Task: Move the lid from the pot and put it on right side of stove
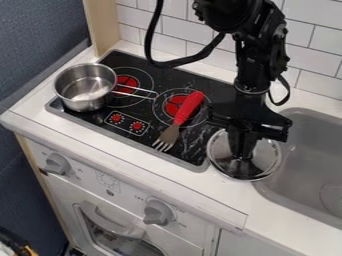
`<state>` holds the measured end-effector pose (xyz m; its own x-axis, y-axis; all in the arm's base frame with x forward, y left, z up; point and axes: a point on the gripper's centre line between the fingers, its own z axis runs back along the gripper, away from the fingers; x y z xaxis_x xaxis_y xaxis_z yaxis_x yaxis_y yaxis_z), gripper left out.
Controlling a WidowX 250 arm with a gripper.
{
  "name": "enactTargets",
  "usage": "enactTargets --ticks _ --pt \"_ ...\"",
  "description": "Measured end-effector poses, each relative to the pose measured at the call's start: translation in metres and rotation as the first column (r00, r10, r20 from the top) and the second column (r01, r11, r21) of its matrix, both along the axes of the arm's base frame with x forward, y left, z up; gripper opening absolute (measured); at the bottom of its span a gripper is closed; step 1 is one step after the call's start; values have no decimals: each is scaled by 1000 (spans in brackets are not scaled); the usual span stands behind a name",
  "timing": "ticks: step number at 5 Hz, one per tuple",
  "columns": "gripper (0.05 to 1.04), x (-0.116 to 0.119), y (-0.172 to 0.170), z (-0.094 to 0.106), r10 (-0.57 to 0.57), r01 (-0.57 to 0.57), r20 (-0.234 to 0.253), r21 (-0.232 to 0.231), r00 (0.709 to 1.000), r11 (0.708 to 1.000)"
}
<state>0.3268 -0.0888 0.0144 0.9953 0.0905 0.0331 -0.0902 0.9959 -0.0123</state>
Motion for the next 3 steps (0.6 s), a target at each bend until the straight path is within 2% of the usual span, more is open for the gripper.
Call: enactTargets --ticks 1,2,3 --pt "499 -4 4 8 16 -16 19 15 1000 1000" --pt "812 -3 7 26 35 -36 69 14 997 999" --pt "1007 -4 5 41 37 -36 107 -11 994 999"
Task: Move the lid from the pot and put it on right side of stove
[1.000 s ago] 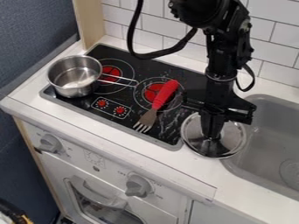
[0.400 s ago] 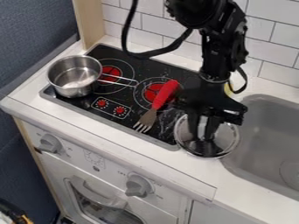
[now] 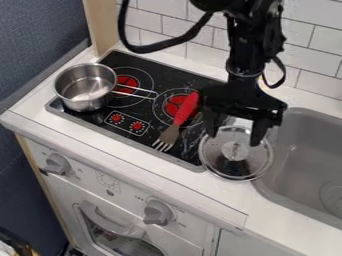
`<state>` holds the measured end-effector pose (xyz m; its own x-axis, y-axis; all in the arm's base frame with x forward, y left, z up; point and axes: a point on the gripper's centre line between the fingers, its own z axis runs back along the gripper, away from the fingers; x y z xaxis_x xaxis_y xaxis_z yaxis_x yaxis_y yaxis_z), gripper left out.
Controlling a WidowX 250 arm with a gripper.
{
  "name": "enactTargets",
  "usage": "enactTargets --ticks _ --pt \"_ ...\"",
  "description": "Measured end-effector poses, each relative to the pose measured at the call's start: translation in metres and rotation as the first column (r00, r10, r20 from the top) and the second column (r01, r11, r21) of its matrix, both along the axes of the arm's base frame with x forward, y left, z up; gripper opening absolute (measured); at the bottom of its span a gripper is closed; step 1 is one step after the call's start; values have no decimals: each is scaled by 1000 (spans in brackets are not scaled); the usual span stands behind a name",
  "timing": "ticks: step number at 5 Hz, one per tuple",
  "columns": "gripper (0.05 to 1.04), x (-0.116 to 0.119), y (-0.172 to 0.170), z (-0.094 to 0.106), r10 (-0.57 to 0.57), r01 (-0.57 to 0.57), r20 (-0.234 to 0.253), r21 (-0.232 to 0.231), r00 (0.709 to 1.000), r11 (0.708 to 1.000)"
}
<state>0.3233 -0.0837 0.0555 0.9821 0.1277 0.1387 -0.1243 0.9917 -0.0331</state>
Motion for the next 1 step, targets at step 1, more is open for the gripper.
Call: enactTargets --ticks 1 --pt "1006 2 5 19 10 -10 45 -3 999 1000"
